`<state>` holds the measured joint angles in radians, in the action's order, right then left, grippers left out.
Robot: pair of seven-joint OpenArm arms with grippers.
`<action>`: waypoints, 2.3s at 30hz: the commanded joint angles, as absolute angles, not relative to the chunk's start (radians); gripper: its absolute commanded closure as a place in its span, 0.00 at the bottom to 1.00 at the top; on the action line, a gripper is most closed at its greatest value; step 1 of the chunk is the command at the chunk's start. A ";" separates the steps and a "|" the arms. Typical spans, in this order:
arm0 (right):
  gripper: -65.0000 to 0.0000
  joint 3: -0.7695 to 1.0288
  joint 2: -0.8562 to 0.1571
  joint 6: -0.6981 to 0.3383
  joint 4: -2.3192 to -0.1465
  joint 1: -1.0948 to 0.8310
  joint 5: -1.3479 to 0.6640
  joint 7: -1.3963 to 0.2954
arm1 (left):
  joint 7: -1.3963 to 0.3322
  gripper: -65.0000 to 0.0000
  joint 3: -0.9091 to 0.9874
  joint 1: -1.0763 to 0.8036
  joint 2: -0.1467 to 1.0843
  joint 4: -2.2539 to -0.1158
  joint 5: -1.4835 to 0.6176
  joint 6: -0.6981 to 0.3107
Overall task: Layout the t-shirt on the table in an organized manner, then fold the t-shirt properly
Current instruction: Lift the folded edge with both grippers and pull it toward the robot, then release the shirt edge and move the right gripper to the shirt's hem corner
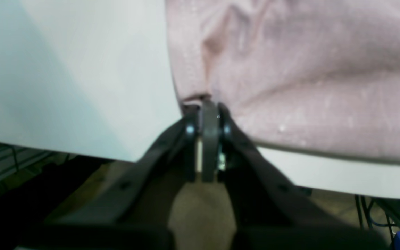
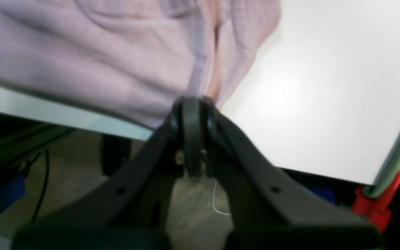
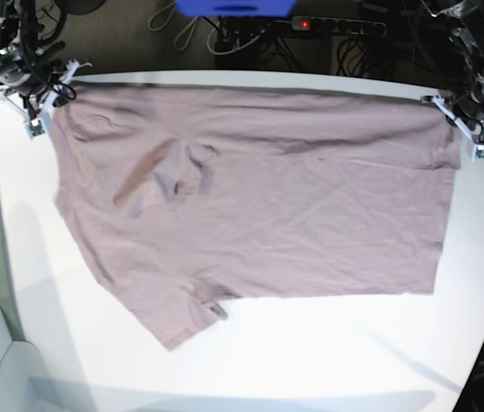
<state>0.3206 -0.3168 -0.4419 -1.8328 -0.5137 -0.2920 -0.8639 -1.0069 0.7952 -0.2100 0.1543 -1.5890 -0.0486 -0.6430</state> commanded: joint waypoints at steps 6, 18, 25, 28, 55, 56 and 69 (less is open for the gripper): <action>1.00 0.329 -0.332 -0.446 -1.850 -0.518 -0.291 -0.854 | -1.004 1.00 0.800 -0.211 0.189 -1.610 -0.056 -0.639; 0.93 0.358 -0.331 -0.446 -1.850 -0.516 -0.291 -0.855 | -0.997 1.00 0.800 -0.251 0.188 -1.626 -0.056 -0.639; 0.67 0.358 -0.326 -0.446 -1.850 -0.518 -0.291 -0.855 | -0.995 1.00 0.799 -0.248 0.186 -1.626 -0.056 -0.639; 0.61 0.358 -0.326 -0.446 -1.850 -0.518 -0.291 -0.855 | -0.995 0.99 0.802 -0.245 0.186 -1.626 -0.056 -0.639; 0.31 0.490 -0.358 -0.441 -1.850 -0.412 -0.289 -0.851 | -1.003 0.43 0.947 -0.131 0.186 -1.739 -0.048 -0.639; 0.31 0.492 -0.352 -0.441 -1.850 -0.390 -0.289 -0.852 | -1.003 0.43 0.958 -0.114 0.186 -1.739 -0.048 -0.639; 0.31 0.282 -0.340 -0.444 -1.641 0.130 -0.289 -0.854 | -0.995 0.26 0.963 0.054 0.185 -1.705 -0.056 -0.638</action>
<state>0.2729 -0.3267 -0.4469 -1.6230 0.1234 -0.2962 -0.8646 -1.0061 0.9611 0.0498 0.1692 -1.6936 -0.0521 -0.6392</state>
